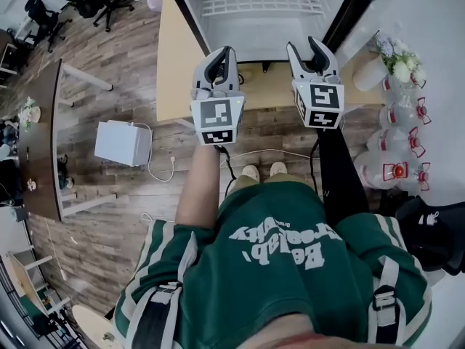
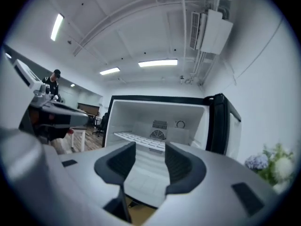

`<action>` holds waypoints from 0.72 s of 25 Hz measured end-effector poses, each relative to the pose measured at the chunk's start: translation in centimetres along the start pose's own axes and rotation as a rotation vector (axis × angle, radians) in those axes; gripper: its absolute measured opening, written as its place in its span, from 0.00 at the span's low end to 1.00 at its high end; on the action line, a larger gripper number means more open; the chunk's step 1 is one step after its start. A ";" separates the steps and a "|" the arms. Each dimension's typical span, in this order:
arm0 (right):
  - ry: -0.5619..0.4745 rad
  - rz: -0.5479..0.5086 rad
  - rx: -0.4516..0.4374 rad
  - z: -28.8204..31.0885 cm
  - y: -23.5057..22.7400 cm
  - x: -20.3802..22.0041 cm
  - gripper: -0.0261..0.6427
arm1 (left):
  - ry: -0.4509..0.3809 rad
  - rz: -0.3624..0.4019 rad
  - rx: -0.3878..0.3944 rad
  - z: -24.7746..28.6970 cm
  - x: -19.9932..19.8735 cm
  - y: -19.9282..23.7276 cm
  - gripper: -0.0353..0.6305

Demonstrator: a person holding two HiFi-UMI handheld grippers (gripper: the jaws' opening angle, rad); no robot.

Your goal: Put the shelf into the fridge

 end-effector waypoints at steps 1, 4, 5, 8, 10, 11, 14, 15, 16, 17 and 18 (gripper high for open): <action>-0.010 0.020 -0.009 -0.2 -0.4 -0.1 0.34 | -0.001 0.002 -0.006 0.2 -0.1 -0.4 0.05; -0.034 0.065 -0.041 -0.7 -1.4 -0.2 0.34 | -0.003 0.002 -0.026 0.6 -0.4 -1.5 0.05; -0.040 0.076 -0.052 -0.8 -1.6 -0.1 0.34 | -0.004 0.004 -0.032 0.7 -0.5 -1.9 0.05; -0.048 0.096 -0.085 -1.1 -2.5 0.5 0.35 | -0.007 0.004 -0.045 1.2 -0.7 -3.1 0.06; -0.054 0.112 -0.101 -1.2 -3.1 0.9 0.34 | -0.010 0.000 -0.058 1.4 -0.8 -3.7 0.05; -0.060 0.119 -0.105 -1.2 -3.4 1.0 0.33 | -0.012 0.001 -0.065 1.4 -0.9 -4.0 0.06; -0.072 0.130 -0.113 -1.5 -4.3 1.5 0.27 | -0.011 0.018 -0.078 1.4 -1.0 -5.0 0.05; -0.074 0.134 -0.115 -1.6 -4.5 1.6 0.25 | -0.011 0.022 -0.080 1.4 -1.0 -5.3 0.05; -0.075 0.138 -0.118 -1.7 -4.8 1.7 0.23 | -0.012 0.025 -0.082 1.4 -1.1 -5.6 0.05; -0.075 0.141 -0.125 -1.8 -4.9 1.8 0.21 | -0.011 0.028 -0.085 1.4 -1.1 -5.8 0.06; -0.073 0.143 -0.134 -1.8 -5.0 1.8 0.19 | -0.010 0.030 -0.088 1.4 -1.1 -5.9 0.06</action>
Point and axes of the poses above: the fingertips, and each gripper's own axes: z forward along the fingers, y to its left, x out of its underside, the point moved 8 cm from there along -z, backward along the fingers, and after that the axes turned 13 degrees about -y, right-handed, at the moved point
